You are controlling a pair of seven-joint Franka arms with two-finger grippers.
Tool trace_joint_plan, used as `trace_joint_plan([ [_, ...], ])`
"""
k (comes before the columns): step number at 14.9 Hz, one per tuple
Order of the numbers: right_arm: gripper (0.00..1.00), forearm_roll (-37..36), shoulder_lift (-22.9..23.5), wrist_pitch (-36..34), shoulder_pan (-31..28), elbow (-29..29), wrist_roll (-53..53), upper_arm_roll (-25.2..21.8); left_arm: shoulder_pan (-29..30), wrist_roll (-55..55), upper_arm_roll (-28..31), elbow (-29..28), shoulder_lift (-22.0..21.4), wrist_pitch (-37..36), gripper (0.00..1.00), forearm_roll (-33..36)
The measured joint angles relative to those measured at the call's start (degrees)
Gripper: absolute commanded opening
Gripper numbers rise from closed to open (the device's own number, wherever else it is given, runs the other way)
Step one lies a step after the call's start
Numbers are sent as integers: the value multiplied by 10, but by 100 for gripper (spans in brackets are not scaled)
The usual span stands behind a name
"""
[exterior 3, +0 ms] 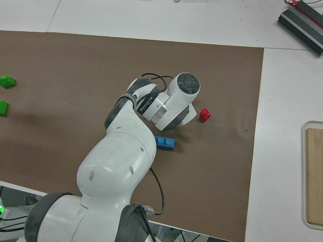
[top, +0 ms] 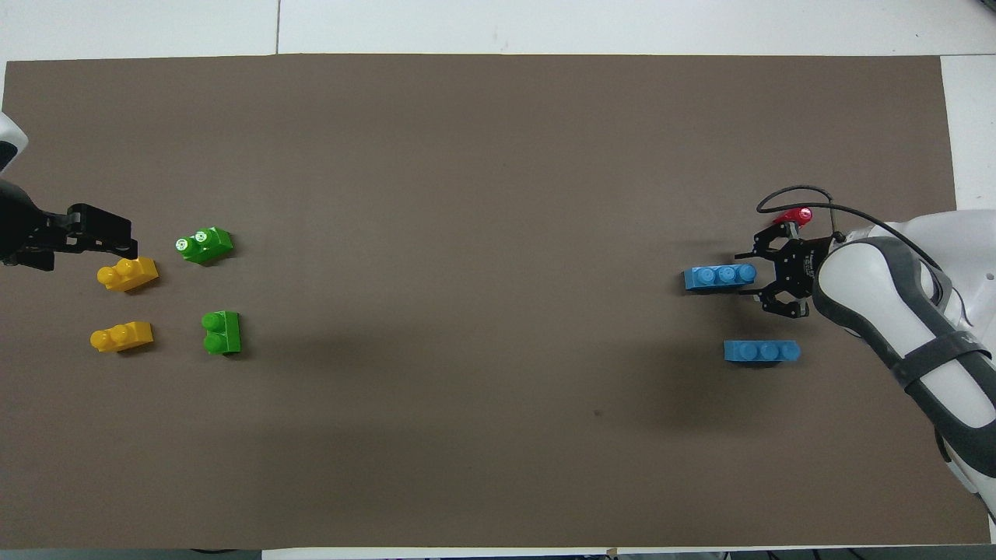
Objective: Remove green block with left arm and hold with right
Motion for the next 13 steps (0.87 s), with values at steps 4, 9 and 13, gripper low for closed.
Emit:
trace_joint_plan([
  [4, 97, 0, -2, -63, -2, 38, 3, -4, -10, -4, -4, 12, -21, -30, 100, 0],
  [9, 99, -1, -24, -142, -5, 107, 26, -7, -10, -4, -3, -5, -36, -34, 100, 0],
  [13, 99, -63, -41, -193, -3, 174, 25, -4, -10, -4, -2, -9, -37, -23, 100, 0],
])
